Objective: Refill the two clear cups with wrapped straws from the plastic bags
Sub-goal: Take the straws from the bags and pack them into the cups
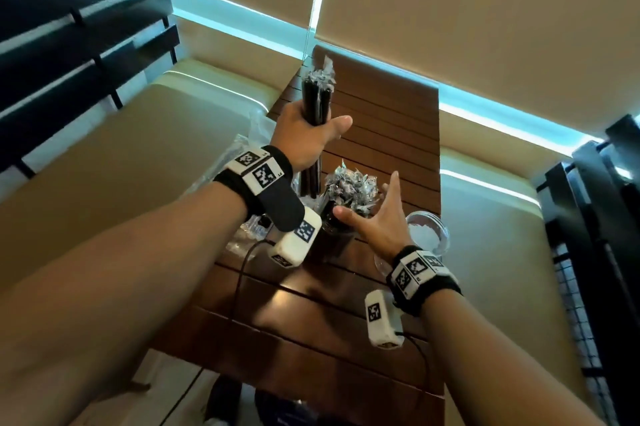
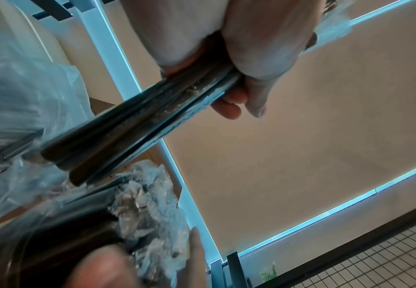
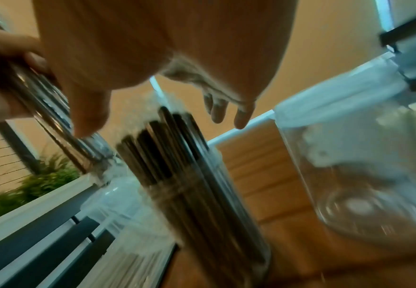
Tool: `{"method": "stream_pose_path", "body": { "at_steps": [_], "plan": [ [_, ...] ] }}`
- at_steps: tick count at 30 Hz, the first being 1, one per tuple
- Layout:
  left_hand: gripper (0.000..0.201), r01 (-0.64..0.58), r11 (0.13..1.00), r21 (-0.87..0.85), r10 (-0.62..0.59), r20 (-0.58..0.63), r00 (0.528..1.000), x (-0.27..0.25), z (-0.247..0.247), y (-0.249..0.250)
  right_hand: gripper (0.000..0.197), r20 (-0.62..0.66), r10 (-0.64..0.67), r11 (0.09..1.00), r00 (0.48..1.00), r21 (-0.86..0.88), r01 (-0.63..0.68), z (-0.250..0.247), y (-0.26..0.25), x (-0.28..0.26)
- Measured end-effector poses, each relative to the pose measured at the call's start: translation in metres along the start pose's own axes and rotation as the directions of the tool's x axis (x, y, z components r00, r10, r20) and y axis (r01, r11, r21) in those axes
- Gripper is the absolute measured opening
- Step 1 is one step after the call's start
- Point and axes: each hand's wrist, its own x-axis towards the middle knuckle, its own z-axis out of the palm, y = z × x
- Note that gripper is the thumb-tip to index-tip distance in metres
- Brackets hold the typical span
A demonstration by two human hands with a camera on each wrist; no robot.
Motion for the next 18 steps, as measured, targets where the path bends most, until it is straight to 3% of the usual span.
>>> {"method": "stream_pose_path", "body": {
  "at_steps": [1,5,13,18],
  "plan": [
    [0.04,0.017,1.0,-0.001,-0.017,-0.01,1.0,-0.001,0.003,-0.002,0.133,0.025,0.025,0.999,0.999,0.029,-0.025,0.01,0.009,-0.002],
    [0.056,0.021,0.999,0.041,-0.021,0.0,1.0,-0.005,0.014,-0.007,0.086,-0.022,0.048,0.997,0.999,0.068,-0.047,0.037,0.024,0.002],
    [0.041,0.018,0.999,-0.047,-0.019,-0.017,1.0,-0.002,0.031,-0.014,0.079,-0.198,0.121,0.991,0.973,0.079,-0.107,0.06,0.021,0.014],
    [0.032,0.069,0.986,-0.152,-0.081,-0.07,0.994,0.003,0.03,-0.021,0.07,-0.301,0.115,0.993,0.947,0.073,-0.097,0.065,0.023,0.017]
  ]
}}
